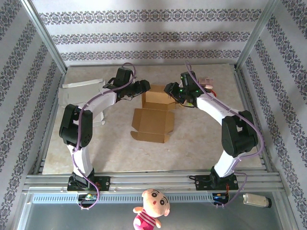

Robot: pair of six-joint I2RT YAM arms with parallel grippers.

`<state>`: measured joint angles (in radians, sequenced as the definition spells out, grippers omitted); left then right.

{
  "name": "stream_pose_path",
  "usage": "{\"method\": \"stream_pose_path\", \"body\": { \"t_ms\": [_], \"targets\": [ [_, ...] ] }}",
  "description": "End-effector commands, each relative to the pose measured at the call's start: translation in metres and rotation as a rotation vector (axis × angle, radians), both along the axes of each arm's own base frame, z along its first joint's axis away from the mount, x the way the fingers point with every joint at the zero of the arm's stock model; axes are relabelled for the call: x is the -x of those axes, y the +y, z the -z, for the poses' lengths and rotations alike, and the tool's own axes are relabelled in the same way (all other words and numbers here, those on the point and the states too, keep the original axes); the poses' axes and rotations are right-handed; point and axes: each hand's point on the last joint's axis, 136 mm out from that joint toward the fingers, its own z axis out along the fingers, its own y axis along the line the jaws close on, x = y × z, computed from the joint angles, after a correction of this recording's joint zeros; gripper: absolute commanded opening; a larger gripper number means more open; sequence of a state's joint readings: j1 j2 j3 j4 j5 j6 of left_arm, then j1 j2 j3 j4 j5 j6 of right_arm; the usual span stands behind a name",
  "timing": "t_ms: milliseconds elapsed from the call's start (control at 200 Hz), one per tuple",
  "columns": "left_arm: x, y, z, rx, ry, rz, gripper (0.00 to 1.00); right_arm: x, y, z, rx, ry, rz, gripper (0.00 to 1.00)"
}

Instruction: Fold the paper box

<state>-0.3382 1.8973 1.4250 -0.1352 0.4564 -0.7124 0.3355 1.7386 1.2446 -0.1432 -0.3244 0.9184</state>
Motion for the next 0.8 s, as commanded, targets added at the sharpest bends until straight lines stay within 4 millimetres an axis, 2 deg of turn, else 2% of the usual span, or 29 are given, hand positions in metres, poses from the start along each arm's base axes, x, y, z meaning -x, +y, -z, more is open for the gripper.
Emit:
{"method": "stream_pose_path", "body": {
  "t_ms": [0, 190, 310, 355, 415, 485, 665, 799],
  "targets": [
    [0.01, -0.011, -0.006, 0.042, -0.006, 0.038, 0.61, -0.006, 0.016, -0.006, -0.051, -0.024, -0.048, 0.47],
    [0.024, 0.0, -0.01, -0.009, -0.017, 0.004, 0.58, -0.01, 0.038, -0.024, -0.183, -0.075, -0.088, 0.45],
    [0.026, 0.008, -0.005, -0.065, -0.007, -0.012, 0.58, -0.012, 0.037, -0.026, -0.145, -0.091, -0.08, 0.45],
    [0.026, 0.009, -0.004, -0.077, -0.008, -0.014, 0.58, -0.012, 0.032, -0.024, -0.116, -0.089, -0.064, 0.46],
    [0.025, 0.012, -0.001, -0.091, -0.004, -0.024, 0.58, -0.011, 0.024, -0.024, -0.081, -0.094, -0.052, 0.55],
    [0.023, 0.015, -0.001, -0.108, -0.005, -0.036, 0.58, -0.007, 0.016, -0.028, -0.057, -0.112, -0.045, 0.59],
    [0.02, 0.019, 0.001, -0.149, 0.001, -0.044, 0.59, 0.01, -0.014, -0.038, -0.006, -0.162, -0.016, 0.7],
    [0.02, 0.018, 0.002, -0.142, 0.008, -0.042, 0.59, 0.025, -0.041, -0.02, 0.066, -0.184, 0.056, 0.72]
  ]
}}
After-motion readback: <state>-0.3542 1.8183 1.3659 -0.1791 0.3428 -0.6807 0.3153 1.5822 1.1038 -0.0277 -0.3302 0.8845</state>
